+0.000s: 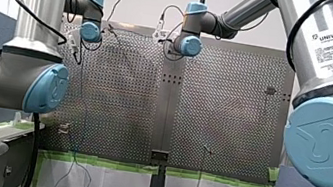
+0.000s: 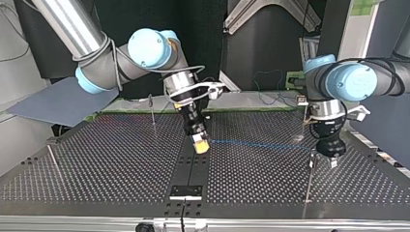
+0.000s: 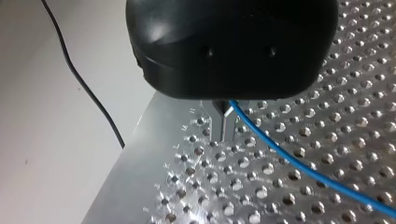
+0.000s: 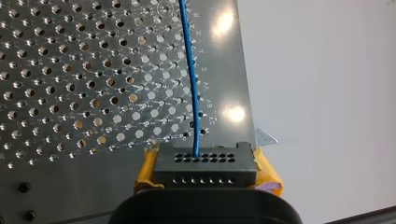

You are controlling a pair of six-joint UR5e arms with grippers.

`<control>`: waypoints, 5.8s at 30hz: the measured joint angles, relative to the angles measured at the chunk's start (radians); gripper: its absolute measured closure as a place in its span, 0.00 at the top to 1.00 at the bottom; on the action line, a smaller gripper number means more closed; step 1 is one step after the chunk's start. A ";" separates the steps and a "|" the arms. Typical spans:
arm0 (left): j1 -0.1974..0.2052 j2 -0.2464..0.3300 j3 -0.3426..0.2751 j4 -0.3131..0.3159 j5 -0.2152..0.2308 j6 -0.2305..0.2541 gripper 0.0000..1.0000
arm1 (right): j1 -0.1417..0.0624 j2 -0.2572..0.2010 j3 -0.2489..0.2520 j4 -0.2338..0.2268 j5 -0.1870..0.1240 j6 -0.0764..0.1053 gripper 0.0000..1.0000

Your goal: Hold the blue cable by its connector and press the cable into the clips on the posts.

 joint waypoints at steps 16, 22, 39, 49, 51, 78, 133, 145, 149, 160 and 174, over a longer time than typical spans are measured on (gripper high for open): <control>0.008 0.000 0.000 0.033 -0.018 -0.004 0.01 | -0.037 0.046 -0.042 -0.013 -0.021 -0.001 0.00; 0.011 0.000 0.000 0.048 -0.014 -0.010 0.01 | -0.052 0.057 -0.076 -0.014 -0.047 -0.002 0.00; 0.016 0.000 0.001 0.101 -0.011 -0.033 0.01 | -0.078 0.099 -0.126 -0.011 -0.093 0.002 0.00; 0.027 0.000 0.000 0.152 0.017 -0.064 0.01 | -0.078 0.099 -0.139 -0.007 -0.101 0.005 0.00; 0.028 0.000 0.000 0.153 0.020 -0.066 0.01 | -0.079 0.099 -0.139 -0.007 -0.101 0.005 0.00; 0.031 0.000 0.000 0.105 0.003 -0.062 0.99 | -0.078 0.099 -0.139 0.000 -0.103 0.005 0.00; -0.094 0.324 -0.133 -0.357 0.176 0.031 0.99 | -0.068 0.099 -0.139 0.010 -0.102 -0.002 0.00; -0.144 0.325 -0.127 -0.456 0.192 0.012 0.99 | -0.068 0.099 -0.139 0.011 -0.102 -0.003 0.00; -0.151 0.324 -0.121 -0.459 0.207 -0.005 0.99 | -0.067 0.099 -0.139 0.011 -0.102 -0.003 0.00; -0.137 0.280 -0.046 -0.424 0.138 0.056 0.99 | -0.064 0.099 -0.139 0.012 -0.102 -0.004 0.00; -0.140 0.292 -0.019 -0.397 0.022 0.171 0.99 | -0.062 0.099 -0.139 0.015 -0.102 -0.004 0.00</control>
